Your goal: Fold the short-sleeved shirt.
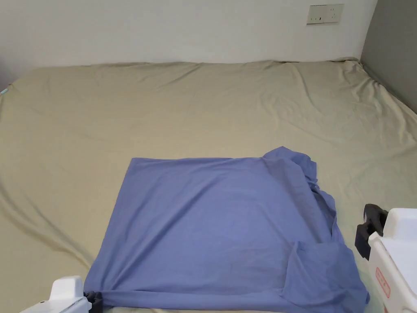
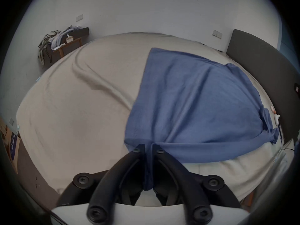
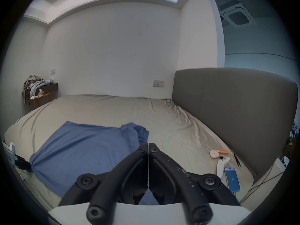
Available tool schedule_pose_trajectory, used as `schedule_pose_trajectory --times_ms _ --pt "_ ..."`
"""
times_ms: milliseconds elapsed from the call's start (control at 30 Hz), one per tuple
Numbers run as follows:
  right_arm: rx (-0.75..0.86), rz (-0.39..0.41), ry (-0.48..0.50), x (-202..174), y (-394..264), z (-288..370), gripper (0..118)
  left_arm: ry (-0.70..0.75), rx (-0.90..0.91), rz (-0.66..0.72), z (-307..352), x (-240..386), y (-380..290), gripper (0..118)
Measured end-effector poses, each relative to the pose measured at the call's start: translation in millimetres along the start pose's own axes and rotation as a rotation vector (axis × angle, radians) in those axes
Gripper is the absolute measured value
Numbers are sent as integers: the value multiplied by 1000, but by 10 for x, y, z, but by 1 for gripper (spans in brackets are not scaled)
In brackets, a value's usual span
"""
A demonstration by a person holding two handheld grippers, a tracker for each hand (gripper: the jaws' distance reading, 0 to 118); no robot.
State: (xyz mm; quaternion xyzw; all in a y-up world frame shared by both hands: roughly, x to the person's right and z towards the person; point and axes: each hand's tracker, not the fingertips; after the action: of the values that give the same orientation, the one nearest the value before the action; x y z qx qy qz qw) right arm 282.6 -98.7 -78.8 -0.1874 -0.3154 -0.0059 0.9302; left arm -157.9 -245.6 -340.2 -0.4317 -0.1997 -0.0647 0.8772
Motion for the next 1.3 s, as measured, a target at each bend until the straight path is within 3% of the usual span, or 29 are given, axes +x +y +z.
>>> schedule_pose_trajectory --times_ms 100,233,300,400,467,533,600,700,967,1133,1300 --pt "-126 -38 -15 140 -263 -59 12 6 16 11 31 45 -14 5" --pt "-372 -88 1 266 -752 -301 87 -9 43 28 138 48 41 4" --pt "-466 -106 17 291 -1002 -437 103 -9 57 22 178 42 84 4" --pt "-558 -112 29 238 -1276 -558 98 -18 77 26 242 66 138 4" --pt "-580 -130 51 225 -1362 -583 73 -17 83 24 240 70 153 4" --pt "-599 -149 106 221 -1438 -600 36 -16 84 20 243 84 163 4" --pt "-579 -187 146 216 -1394 -570 13 -14 84 21 242 82 181 4" --pt "-495 -122 125 174 -1155 -469 13 -11 119 31 316 77 256 4" --pt "-279 -77 125 81 -298 -713 13 -20 233 47 278 108 1033 4" --pt "-270 -49 112 -71 -36 -1357 13 14 227 26 -162 198 1576 4" --pt "-384 -15 78 -219 -77 -2099 13 55 115 3 -868 281 1900 4"
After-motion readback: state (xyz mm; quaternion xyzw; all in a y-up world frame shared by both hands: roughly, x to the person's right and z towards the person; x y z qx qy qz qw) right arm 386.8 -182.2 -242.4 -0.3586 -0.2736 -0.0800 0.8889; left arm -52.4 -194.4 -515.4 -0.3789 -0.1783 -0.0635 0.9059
